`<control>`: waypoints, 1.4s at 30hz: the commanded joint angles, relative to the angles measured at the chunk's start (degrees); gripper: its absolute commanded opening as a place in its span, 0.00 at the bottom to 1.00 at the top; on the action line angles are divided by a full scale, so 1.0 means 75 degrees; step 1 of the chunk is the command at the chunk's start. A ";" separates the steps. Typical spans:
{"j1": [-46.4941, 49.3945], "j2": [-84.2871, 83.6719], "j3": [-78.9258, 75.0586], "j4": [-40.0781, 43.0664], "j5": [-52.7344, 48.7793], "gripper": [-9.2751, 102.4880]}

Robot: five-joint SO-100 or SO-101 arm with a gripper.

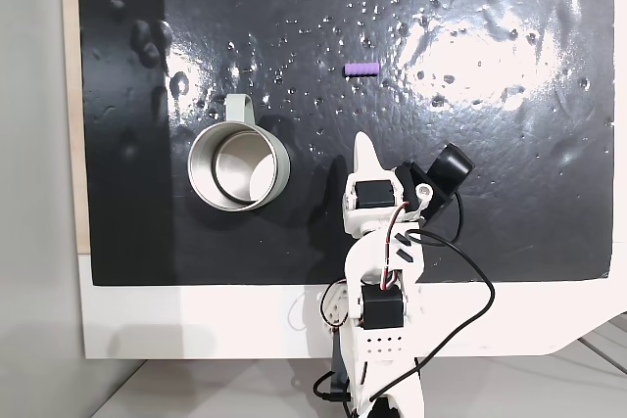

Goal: Grasp a pengrip and put it in the cup.

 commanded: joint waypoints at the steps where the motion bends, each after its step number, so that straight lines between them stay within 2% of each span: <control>1: -0.0246 0.0094 0.0398 0.0023 -0.0234 0.08; 14: -0.0234 0.0094 0.0375 0.0023 -0.0211 0.08; 20: 0.0047 0.0000 -0.0820 0.0375 -0.0293 0.08; 27: 0.0504 -0.3316 -0.3973 0.1195 -0.0363 0.08; 32: 0.0820 -0.4863 -0.5273 0.1406 -0.0598 0.09; 42: 0.0902 -0.8590 -0.8332 0.2660 -0.0562 0.22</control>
